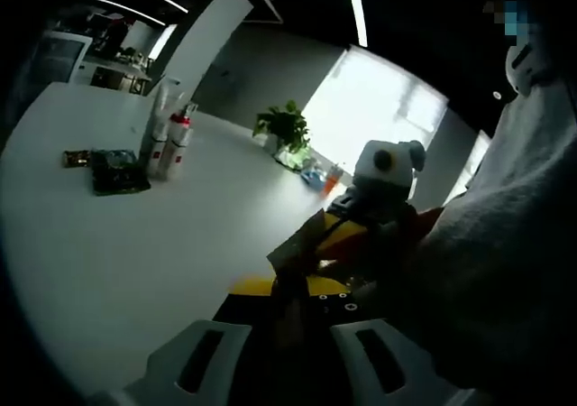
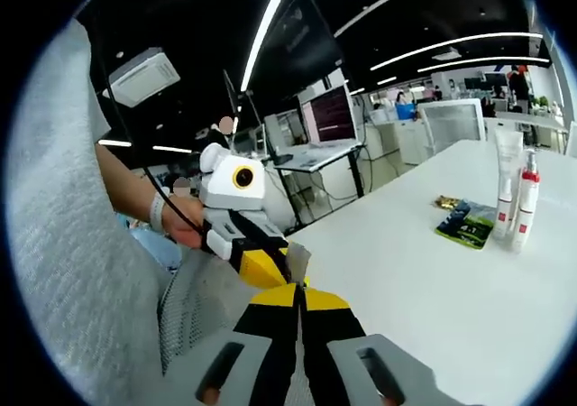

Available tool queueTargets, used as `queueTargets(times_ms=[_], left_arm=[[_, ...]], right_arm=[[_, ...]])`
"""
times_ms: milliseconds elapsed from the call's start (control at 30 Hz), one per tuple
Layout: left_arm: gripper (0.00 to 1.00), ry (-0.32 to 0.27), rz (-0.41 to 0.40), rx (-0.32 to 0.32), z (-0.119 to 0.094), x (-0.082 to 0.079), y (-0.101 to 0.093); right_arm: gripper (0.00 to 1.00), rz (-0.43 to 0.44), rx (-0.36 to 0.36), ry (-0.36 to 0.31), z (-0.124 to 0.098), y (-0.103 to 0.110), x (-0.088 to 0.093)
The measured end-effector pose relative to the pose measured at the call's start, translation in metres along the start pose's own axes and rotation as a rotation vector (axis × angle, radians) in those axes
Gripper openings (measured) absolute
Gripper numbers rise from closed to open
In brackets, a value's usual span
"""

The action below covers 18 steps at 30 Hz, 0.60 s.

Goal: Arrange the skincare products in the storage area until every visible bottle or jar stands upright without overlapping.

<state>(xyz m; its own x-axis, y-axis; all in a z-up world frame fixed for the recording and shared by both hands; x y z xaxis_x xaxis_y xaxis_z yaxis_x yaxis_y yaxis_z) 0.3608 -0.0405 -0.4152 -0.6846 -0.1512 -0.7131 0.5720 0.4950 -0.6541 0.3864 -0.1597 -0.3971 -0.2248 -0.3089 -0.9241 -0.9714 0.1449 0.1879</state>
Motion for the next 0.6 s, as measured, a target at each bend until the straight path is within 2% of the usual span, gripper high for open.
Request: queueTargets(times_ms=[167,267,300,367,600], left_arm=[[0.00,0.003,-0.031,0.023,0.000,0.001,-0.003],[0.00,-0.005,0.078,0.048,0.002,-0.001,-0.009],[0.00,-0.002,0.044,0.051,0.002,0.000,-0.010],[0.00,-0.004,0.060,0.075,0.003,0.000,-0.013],[0.00,0.010,0.035,0.062,0.003,0.002,-0.010]], right_arm=[[0.00,-0.033,0.001,0.003,0.001,0.001,0.000],[0.05,-0.062,0.003,0.006,0.002,0.002,0.001],[0.07,-0.056,-0.006,0.009,0.002,0.002,0.002],[0.07,-0.050,-0.022,0.017,0.003,0.004,0.002],[0.00,-0.085,-0.044,0.027,0.003,0.010,0.002]])
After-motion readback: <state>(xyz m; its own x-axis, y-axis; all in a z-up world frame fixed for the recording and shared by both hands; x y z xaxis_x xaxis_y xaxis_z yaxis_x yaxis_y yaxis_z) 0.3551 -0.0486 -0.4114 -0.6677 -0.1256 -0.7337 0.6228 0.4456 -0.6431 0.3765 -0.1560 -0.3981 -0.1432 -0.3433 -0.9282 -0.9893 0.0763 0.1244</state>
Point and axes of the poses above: the point that each gripper's makers call its tool centre point, and the gripper's own axes: z roughly forward along the fingers, y roughly to its left, x roughly out of its underside, the point moved 6 cm from there along -z, roughly backward along the fingers, and after that the axes turned 8 degrees about -z, right-handed, at the moved point
